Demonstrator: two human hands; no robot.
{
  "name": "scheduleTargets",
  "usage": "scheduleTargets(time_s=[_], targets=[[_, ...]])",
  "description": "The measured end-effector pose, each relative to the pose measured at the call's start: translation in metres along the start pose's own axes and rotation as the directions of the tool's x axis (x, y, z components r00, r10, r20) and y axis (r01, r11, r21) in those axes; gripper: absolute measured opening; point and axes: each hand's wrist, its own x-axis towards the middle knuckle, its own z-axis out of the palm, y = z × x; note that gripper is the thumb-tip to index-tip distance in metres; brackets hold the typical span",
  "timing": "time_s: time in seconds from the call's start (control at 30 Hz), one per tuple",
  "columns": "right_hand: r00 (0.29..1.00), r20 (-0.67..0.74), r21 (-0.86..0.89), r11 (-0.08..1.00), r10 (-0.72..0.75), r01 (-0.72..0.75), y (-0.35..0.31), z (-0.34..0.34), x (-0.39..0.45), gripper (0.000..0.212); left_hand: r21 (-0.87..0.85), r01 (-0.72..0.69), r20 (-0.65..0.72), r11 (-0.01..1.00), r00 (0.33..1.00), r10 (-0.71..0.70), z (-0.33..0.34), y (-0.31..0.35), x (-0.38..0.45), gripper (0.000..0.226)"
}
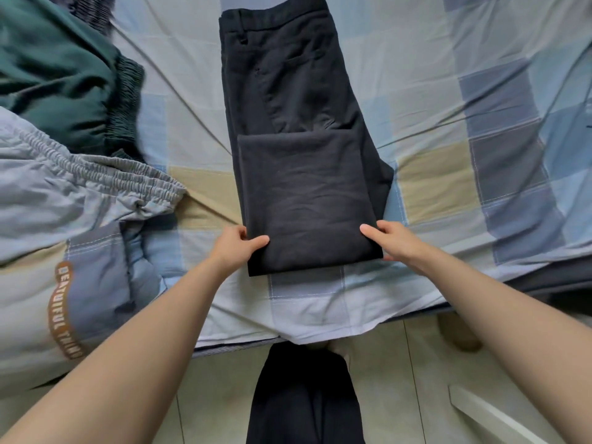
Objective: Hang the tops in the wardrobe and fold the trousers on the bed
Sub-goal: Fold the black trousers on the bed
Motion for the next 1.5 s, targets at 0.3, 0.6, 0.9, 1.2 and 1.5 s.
scheduleTargets(time_s=[0.3, 0.6, 0.9, 1.2, 1.5], targets=[[0.945, 0.226, 0.033, 0.968, 0.235, -0.249, 0.099, 0.042, -0.075, 0.027, 0.095, 0.219, 0.098, 0.971, 0.969, -0.228, 0.029, -0.111, -0.080, 0.036], [0.982, -0.101, -0.236, 0.955, 0.160, -0.180, 0.133, 0.044, -0.082, 0.013, 0.351, -0.002, -0.362, 0.936, 0.922, 0.138, 0.047, -0.089, -0.126, 0.089], [0.975, -0.224, -0.248, 0.967, 0.008, -0.065, 0.055, -0.007, -0.027, 0.039, 0.677, -0.479, 0.170, 0.558, 0.840, 0.515, 0.090, 0.048, -0.056, 0.071], [0.990, 0.000, -0.189, 0.972, 0.141, -0.138, 0.041, -0.002, -0.027, 0.006, 0.624, -0.592, 0.482, 0.510, 0.805, 0.346, 0.077, 0.059, -0.063, 0.032], [0.981, 0.052, 0.086, 0.978, 0.185, -0.189, 0.028, 0.036, -0.020, 0.015, 0.531, -0.701, 0.635, 0.475, 0.701, 0.325, 0.030, 0.048, -0.133, 0.007]])
